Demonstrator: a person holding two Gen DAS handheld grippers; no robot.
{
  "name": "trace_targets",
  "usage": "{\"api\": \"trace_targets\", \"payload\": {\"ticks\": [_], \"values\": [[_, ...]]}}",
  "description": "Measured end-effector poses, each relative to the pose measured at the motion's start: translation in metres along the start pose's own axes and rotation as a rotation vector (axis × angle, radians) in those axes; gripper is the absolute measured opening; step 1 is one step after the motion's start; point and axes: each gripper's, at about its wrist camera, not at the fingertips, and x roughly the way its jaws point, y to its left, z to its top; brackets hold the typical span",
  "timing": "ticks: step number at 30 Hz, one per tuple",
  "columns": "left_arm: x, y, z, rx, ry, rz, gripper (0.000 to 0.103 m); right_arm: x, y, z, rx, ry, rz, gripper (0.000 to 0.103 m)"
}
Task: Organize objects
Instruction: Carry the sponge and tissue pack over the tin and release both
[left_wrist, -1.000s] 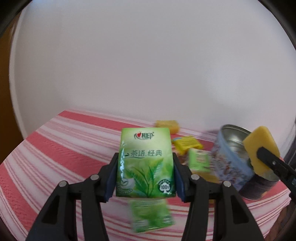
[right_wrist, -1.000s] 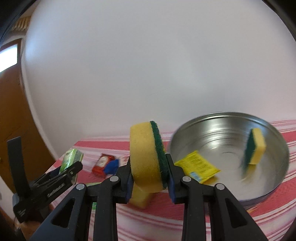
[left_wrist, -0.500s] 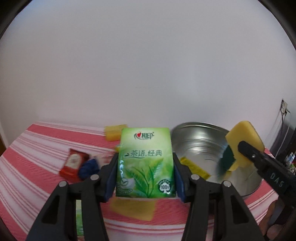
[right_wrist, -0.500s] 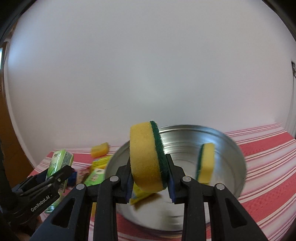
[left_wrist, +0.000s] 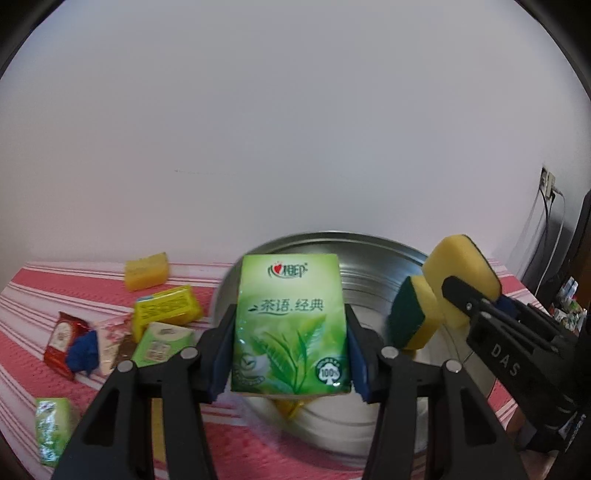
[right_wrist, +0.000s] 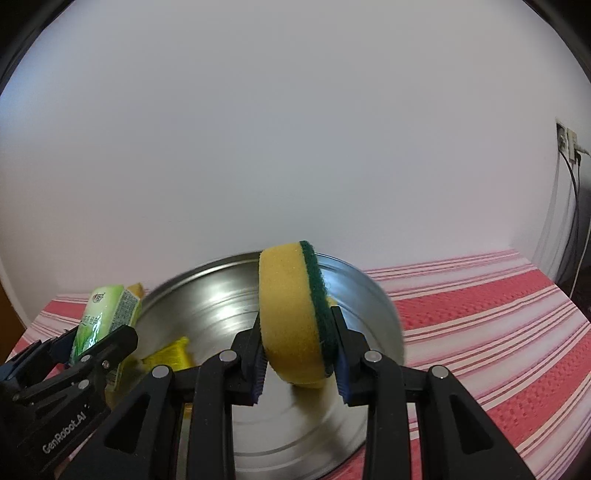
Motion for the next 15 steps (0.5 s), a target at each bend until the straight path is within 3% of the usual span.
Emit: {"api": "trace_targets", "payload": {"ticks": [6,15], "values": [[0.014,-0.015,0.0,0.025,0.028,-0.002,0.052,0.011,-0.018,0.0,0.003,0.025,-0.038,0.033],[0.042,-0.031,0.0,0.047,0.079,0.004,0.052,0.026,-0.009,-0.002,-0.026,0.066,-0.057,0.033]]}}
